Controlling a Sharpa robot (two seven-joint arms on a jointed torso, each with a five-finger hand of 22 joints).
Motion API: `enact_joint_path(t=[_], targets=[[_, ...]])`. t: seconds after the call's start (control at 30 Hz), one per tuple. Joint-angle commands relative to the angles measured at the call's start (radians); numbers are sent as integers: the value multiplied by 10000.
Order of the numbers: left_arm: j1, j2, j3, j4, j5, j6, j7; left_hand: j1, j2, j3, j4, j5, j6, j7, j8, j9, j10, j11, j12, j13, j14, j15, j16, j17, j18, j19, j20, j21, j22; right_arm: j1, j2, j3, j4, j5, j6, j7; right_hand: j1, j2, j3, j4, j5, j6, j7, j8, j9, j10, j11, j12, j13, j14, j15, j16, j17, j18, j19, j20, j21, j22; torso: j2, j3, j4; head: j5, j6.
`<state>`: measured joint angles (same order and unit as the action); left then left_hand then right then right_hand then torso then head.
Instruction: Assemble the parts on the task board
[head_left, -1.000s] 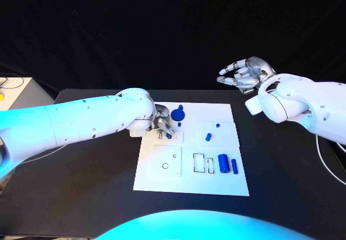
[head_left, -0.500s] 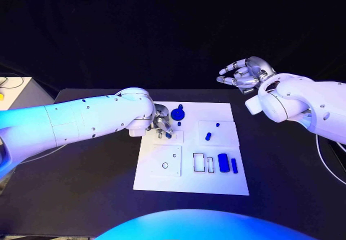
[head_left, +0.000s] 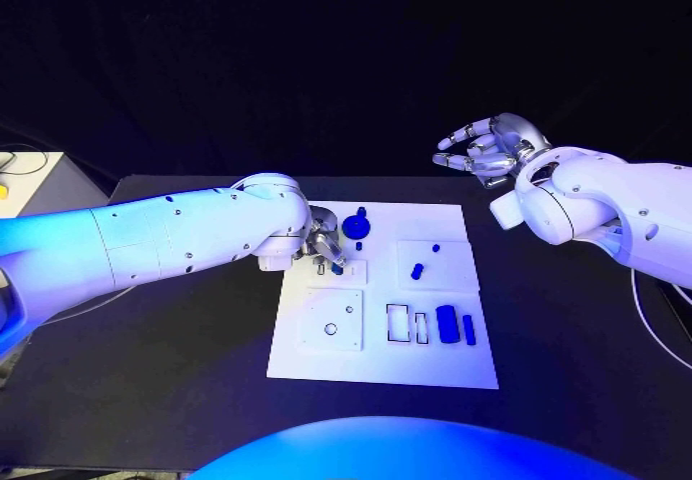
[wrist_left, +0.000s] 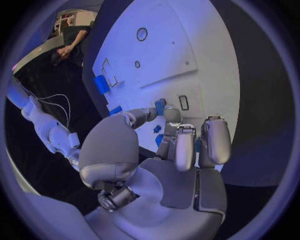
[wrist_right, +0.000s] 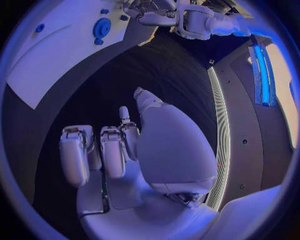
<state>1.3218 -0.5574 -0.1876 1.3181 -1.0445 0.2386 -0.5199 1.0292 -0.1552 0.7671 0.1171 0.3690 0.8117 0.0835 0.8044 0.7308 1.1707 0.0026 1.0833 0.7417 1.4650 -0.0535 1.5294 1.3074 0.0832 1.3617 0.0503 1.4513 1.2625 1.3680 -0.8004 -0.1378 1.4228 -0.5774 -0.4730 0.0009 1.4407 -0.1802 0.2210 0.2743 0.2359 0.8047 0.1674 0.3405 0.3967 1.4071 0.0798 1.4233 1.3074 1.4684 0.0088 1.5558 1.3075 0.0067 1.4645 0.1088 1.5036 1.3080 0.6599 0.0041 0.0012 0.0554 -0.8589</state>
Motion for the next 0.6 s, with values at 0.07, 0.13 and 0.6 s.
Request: enact_joint_path(t=[0.07,0.13,0.6], targets=[[-6,39,-4,-30,-56,266,13,101,-2,2079,-2029,29,136,-79,12,120,-63,-38,-69,-17,798,-69,-4,1921,-154,21,-19,42,1,-5,-1,2,-3,-81,67,10,-87,-28,39,-3,-30,-81,0,50,-10,-38,33,-49,955,923,-16,-34,2267,117,729,2,-20,2154,-7,-5,-10,-1,-21],[-6,44,-4,-36,-55,288,11,101,-2,2079,-2029,29,136,-79,12,120,-63,-38,-69,-17,798,-69,-4,1921,-154,21,-19,42,1,-6,-5,2,1,-81,64,14,-87,-28,39,-3,-30,-81,0,50,-10,-38,33,-49,955,923,-16,-34,2267,117,729,2,-20,2154,-11,-1,-4,-2,-34],[-5,9,-6,-74,-47,315,13,103,-8,2078,-2033,31,142,-80,5,126,-42,-39,-52,16,800,-71,-3,1925,-160,36,-18,51,25,-6,-26,0,21,-143,35,34,-105,-22,63,-5,-67,-84,1,61,-10,-50,35,-60,942,921,-13,-39,2259,119,725,4,-31,2148,-10,-12,2,-3,-28]])
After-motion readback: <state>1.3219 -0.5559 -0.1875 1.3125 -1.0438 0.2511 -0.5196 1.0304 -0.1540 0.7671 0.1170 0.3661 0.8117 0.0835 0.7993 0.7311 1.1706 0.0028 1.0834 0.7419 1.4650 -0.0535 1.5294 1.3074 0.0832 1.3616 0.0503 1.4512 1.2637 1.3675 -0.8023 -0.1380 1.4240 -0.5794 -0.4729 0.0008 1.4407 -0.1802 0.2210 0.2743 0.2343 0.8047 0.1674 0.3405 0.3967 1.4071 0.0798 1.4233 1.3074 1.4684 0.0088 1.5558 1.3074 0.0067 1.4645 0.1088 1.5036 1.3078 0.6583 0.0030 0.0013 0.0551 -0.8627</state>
